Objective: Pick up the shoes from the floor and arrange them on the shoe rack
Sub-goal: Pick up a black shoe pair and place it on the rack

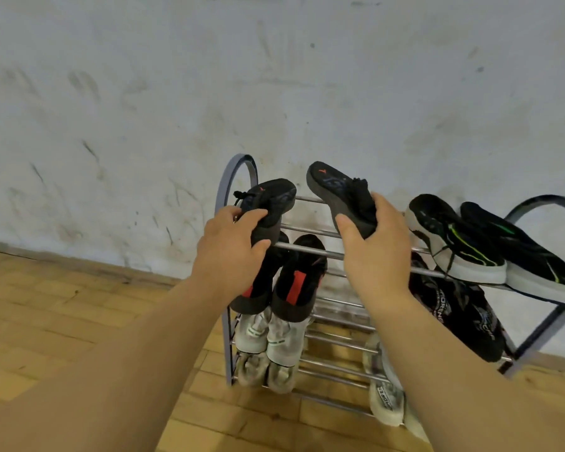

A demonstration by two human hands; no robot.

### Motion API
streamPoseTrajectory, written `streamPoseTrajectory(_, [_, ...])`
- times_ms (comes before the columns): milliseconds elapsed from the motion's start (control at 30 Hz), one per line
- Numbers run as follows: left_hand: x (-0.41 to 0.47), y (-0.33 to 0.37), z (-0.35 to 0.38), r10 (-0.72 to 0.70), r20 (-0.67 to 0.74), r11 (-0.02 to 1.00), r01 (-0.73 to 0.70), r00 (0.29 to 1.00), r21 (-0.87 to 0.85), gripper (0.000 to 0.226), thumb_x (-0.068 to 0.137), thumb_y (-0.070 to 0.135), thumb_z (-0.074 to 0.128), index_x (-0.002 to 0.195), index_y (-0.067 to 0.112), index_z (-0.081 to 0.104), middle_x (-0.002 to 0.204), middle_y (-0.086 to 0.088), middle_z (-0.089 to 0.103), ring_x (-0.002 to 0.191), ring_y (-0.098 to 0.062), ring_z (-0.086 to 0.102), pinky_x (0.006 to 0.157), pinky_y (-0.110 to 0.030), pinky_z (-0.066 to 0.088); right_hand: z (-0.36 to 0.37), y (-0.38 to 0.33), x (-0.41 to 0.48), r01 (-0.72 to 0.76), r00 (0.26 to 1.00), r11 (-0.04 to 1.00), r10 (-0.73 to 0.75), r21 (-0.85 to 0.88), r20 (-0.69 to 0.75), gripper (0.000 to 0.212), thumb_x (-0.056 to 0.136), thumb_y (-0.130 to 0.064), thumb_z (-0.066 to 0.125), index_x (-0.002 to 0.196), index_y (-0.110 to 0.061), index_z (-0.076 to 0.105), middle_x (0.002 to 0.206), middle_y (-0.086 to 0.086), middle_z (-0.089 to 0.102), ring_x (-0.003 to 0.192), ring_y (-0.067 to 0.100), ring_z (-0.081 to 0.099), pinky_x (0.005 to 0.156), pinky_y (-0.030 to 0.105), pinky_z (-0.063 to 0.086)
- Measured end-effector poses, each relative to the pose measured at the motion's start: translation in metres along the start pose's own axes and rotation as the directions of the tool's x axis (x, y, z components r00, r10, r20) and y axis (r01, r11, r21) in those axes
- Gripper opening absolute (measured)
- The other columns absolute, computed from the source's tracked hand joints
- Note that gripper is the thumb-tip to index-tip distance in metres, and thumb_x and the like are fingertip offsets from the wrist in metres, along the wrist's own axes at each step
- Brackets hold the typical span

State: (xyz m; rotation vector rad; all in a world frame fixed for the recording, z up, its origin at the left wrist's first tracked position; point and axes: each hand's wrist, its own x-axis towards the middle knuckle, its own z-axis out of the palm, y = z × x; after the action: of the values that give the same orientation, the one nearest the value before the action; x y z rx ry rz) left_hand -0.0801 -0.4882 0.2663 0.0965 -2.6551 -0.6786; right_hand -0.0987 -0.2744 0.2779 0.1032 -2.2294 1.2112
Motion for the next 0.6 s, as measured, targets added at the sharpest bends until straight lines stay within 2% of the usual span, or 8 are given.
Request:
streamPoseTrajectory(67, [0.009,-0.001,0.003,0.024,-0.031,0.997,-0.022,0.999,0.07,0.052,0.098,0.043,0.058,0.149,0.038,0.045,0.15,-0.007,0.039,0.135,-0.034,0.036,0.111,-0.049,0.038,0.02,0.005,0.006,-0.045,0.997,0.995,0.052,-0.094,0.065,0.065,0.094,-0.046,0.065,0.151,-0.029,0.04,0.141,0.0,0.048,0.13,0.02,0.048,0.111,0.046,0.045])
streamPoseTrajectory(167, [0.017,-0.003,0.007,0.048,-0.069,0.988,-0.037,0.996,0.149,0.05,0.096,0.045,0.059,0.145,0.041,0.049,0.152,-0.008,0.036,0.137,-0.036,0.032,0.112,-0.05,0.031,0.035,0.008,0.0,-0.016,0.967,0.953,0.092,-0.304,0.238,0.085,0.086,-0.051,0.065,0.157,-0.031,0.023,0.145,0.005,0.039,0.13,0.032,0.047,0.109,0.053,0.044])
streamPoseTrajectory(233, [0.02,-0.006,0.008,0.054,-0.091,0.988,-0.04,0.994,0.15,0.05,0.093,0.047,0.061,0.142,0.044,0.05,0.157,-0.008,0.028,0.141,-0.038,0.026,0.114,-0.053,0.027,0.035,0.01,-0.005,0.038,0.955,0.943,0.064,-0.332,0.29,0.086,0.083,-0.049,0.063,0.156,-0.034,0.02,0.145,0.003,0.037,0.129,0.031,0.045,0.108,0.052,0.044])
streamPoseTrajectory(367, [0.023,-0.015,0.009,0.03,-0.083,0.998,-0.026,0.996,0.049,0.056,0.087,0.054,0.066,0.14,0.051,0.047,0.165,-0.007,0.009,0.146,-0.042,0.017,0.12,-0.056,0.022,0.034,0.009,-0.007,0.073,0.958,0.951,0.017,-0.3,0.285,0.083,0.085,-0.052,0.068,0.156,-0.037,0.027,0.139,0.0,0.042,0.125,0.026,0.05,0.107,0.048,0.046])
streamPoseTrajectory(500, [0.024,-0.021,0.006,0.014,0.002,0.985,-0.013,1.0,-0.171,0.056,0.089,0.048,0.07,0.141,0.048,0.048,0.167,0.008,-0.009,0.153,-0.033,0.014,0.122,-0.05,0.027,0.039,0.003,-0.009,0.111,0.956,0.96,-0.032,-0.256,0.291,0.084,0.086,-0.054,0.07,0.157,-0.035,0.029,0.14,-0.002,0.046,0.128,0.021,0.05,0.108,0.042,0.046])
streamPoseTrajectory(600, [0.026,-0.024,0.005,0.021,0.017,0.98,-0.017,1.0,-0.196,0.054,0.092,0.046,0.068,0.142,0.048,0.047,0.166,0.013,-0.013,0.154,-0.03,0.011,0.121,-0.046,0.027,0.046,-0.001,-0.012,0.137,0.95,0.973,-0.076,-0.186,0.302,0.074,0.089,-0.046,0.068,0.154,-0.036,0.035,0.14,-0.007,0.049,0.127,0.016,0.05,0.104,0.036,0.047])
